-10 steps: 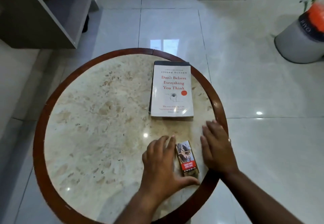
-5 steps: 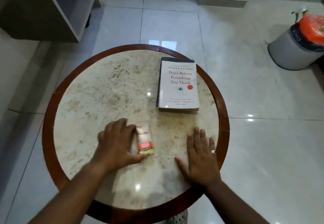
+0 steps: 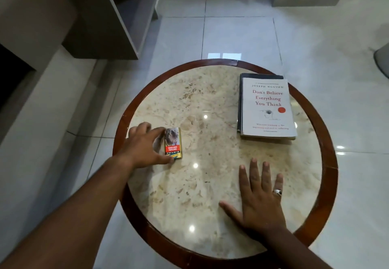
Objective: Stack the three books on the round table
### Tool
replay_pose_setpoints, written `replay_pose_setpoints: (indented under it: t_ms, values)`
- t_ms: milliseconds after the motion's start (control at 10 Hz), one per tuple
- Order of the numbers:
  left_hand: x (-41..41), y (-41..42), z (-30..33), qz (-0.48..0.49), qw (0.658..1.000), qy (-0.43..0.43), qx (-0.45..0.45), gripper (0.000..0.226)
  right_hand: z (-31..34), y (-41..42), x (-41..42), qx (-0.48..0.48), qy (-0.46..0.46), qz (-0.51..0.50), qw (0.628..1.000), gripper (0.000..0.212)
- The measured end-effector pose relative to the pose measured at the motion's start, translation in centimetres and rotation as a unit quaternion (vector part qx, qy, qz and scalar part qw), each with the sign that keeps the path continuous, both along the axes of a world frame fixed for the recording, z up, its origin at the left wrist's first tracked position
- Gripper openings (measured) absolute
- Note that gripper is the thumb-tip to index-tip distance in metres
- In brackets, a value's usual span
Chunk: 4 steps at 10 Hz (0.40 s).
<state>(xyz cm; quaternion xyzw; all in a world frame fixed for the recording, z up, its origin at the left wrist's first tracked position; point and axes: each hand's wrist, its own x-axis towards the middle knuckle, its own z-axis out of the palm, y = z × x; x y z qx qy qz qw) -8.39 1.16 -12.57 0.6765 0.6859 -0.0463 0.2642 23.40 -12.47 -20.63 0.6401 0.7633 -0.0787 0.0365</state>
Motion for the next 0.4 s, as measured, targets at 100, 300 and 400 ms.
replay_pose_setpoints:
  t_ms: [100, 300, 400]
  values:
    - [-0.2, 0.2, 0.1, -0.005, 1.0, 0.016, -0.003, 0.114, 0.0, 0.0, -0.3, -0.005, 0.011, 0.003, 1.0, 0.107]
    - [0.6, -4.6, 0.2, 0.055, 0.995, 0.047, -0.07, 0.139, 1.7, 0.4, -0.7, -0.111, 0.017, -0.016, 0.994, 0.115]
    - [1.6, -8.6, 3.4, 0.05, 0.995, 0.072, -0.057, 0.136, 6.2, 1.7, -0.1, -0.155, 0.023, -0.026, 0.987, 0.117]
